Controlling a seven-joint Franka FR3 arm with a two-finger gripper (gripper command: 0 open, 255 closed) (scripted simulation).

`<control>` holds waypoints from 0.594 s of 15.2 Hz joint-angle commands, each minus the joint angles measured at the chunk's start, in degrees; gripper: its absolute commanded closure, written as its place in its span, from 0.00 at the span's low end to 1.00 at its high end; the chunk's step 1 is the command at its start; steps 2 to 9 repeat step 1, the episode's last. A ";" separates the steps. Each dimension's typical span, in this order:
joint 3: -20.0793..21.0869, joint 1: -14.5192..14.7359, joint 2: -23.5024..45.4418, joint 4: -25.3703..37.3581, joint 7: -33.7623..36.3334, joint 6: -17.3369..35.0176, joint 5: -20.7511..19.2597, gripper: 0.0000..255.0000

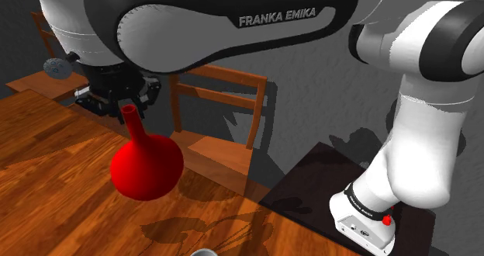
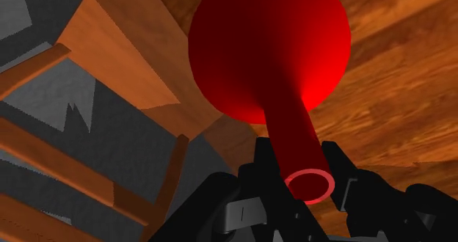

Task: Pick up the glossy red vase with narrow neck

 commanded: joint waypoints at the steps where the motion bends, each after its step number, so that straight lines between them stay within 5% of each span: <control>1: -0.02 0.24 0.15 0.76 -0.09 -0.54 -0.10 1.00; 9: -0.02 0.24 0.15 0.76 -0.09 -0.54 -0.10 1.00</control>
